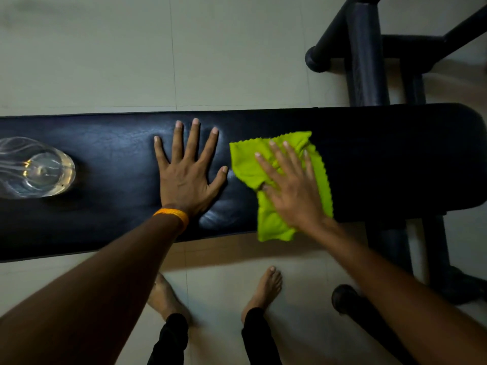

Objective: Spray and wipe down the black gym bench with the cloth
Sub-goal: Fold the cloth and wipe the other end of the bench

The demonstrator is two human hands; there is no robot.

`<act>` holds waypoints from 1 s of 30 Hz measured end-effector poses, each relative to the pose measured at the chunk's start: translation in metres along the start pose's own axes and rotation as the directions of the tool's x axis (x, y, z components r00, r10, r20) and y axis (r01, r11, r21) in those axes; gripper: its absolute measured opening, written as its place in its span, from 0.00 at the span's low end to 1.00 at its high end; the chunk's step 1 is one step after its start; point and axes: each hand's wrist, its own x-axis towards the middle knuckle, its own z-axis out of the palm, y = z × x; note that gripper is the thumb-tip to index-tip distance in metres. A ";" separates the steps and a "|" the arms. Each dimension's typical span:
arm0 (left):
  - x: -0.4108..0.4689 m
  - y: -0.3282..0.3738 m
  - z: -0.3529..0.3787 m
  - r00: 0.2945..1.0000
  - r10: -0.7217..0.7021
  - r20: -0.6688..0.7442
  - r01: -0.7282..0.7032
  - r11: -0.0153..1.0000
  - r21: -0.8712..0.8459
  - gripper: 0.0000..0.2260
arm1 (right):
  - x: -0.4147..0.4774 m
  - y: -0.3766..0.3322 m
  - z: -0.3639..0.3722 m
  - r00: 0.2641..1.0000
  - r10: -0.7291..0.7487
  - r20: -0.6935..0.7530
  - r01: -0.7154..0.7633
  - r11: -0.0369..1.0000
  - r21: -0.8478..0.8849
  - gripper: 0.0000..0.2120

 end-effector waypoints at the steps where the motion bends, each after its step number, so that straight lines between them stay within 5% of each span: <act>1: 0.001 -0.001 0.000 1.000 -0.002 0.000 0.002 1.000 0.003 0.33 | 0.011 0.020 -0.001 0.998 0.059 -0.028 -0.059 0.998 -0.012 0.29; 4: 0.002 -0.002 0.000 1.000 -0.004 0.001 0.004 1.000 0.000 0.33 | 0.036 0.052 -0.001 0.833 0.540 -0.116 -0.533 0.841 0.090 0.28; 6: 0.000 -0.002 0.001 1.000 -0.005 -0.008 0.005 1.000 -0.007 0.32 | 0.038 0.025 0.005 0.718 0.676 -0.164 -0.660 0.737 0.148 0.28; 8: -0.001 -0.002 0.002 1.000 -0.003 -0.015 0.003 1.000 -0.014 0.32 | 0.027 -0.019 0.008 0.771 0.616 -0.163 -0.602 0.788 0.130 0.29; 10: -0.003 -0.002 0.002 1.000 -0.002 -0.018 0.002 1.000 -0.021 0.32 | 0.007 -0.046 0.010 0.898 0.426 -0.111 -0.423 0.905 0.053 0.30; 14: -0.003 -0.001 0.002 1.000 0.000 -0.024 -0.001 1.000 -0.024 0.32 | 0.017 0.008 -0.006 0.997 0.071 0.010 -0.071 0.997 -0.007 0.30; 16: 0.000 -0.002 0.002 1.000 -0.001 -0.026 0.000 1.000 -0.021 0.32 | 0.045 0.034 -0.009 0.970 0.240 -0.034 -0.240 0.971 0.015 0.30; 19: -0.003 -0.003 0.003 1.000 -0.005 -0.015 0.004 1.000 -0.015 0.32 | 0.067 -0.008 0.000 0.788 0.610 -0.086 -0.596 0.790 0.145 0.30; 20: -0.005 -0.002 0.004 1.000 -0.003 -0.015 0.003 1.000 -0.016 0.32 | 0.063 -0.032 0.002 0.785 0.613 -0.092 -0.600 0.788 0.139 0.30; 22: -0.005 -0.001 0.003 1.000 0.001 -0.028 -0.002 1.000 -0.023 0.32 | 0.048 -0.061 0.005 0.897 0.436 -0.072 -0.430 0.899 0.084 0.29; 24: -0.002 -0.001 0.001 0.999 0.007 -0.036 -0.008 0.999 -0.033 0.32 | 0.038 -0.047 -0.001 0.986 0.167 0.003 -0.167 0.985 0.043 0.30; 26: -0.002 -0.002 -0.001 1.000 0.004 -0.027 -0.005 0.999 -0.034 0.32 | 0.041 -0.010 -0.007 0.998 0.016 0.056 -0.017 1.000 0.021 0.31; 28: -0.004 -0.003 0.000 1.000 0.005 -0.012 -0.006 0.999 -0.038 0.32 | 0.038 0.024 -0.008 0.991 0.125 0.047 -0.126 0.992 0.009 0.31; 30: -0.005 -0.002 -0.001 1.000 0.012 0.004 -0.012 0.998 -0.062 0.32 | 0.024 0.029 -0.005 0.911 0.411 -0.023 -0.408 0.909 0.081 0.31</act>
